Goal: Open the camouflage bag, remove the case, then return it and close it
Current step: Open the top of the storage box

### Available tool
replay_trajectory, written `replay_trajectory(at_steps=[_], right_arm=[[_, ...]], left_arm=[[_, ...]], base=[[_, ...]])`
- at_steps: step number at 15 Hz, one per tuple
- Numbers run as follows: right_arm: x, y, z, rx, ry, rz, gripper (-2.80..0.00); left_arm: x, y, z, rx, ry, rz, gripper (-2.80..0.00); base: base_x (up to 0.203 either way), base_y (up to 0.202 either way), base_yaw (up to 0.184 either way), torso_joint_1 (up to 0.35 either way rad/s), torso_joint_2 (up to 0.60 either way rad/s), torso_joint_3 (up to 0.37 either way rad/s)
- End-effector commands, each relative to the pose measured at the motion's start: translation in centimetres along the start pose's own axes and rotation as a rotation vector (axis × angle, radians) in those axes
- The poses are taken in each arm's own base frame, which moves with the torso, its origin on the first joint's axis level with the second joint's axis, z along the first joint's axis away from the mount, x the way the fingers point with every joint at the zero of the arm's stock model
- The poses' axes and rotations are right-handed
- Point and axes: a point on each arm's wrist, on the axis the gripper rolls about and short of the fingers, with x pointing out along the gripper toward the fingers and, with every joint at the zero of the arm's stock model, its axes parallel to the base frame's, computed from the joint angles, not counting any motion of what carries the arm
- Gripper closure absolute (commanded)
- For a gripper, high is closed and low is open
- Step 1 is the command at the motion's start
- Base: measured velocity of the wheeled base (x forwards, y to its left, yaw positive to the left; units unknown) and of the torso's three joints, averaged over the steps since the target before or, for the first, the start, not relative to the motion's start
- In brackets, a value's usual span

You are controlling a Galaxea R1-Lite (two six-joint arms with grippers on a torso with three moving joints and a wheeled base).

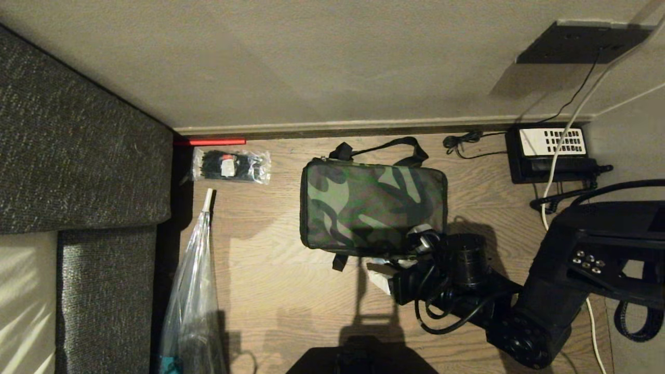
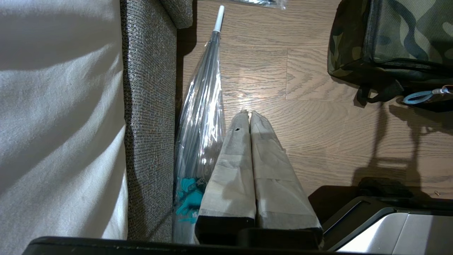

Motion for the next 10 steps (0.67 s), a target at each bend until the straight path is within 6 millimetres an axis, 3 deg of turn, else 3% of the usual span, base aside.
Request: replay_trajectory(at_steps=[1,10], right_arm=[[0.7,-0.1,-0.5,-0.006,-0.032,0.007,-2.8],[2.1,-0.4,-1.7,-0.003,-0.061,-0.006,-2.8]], left_arm=[[0.0,0.0,-0.1,-0.001,0.001,0.001,0.0],[0.0,0.0,-0.1,-0.001,0.001,0.001,0.0]], base=[[0.0,0.0,0.0,0.0,0.0,0.0],[0.0,0.0,0.0,0.0,0.0,0.0]])
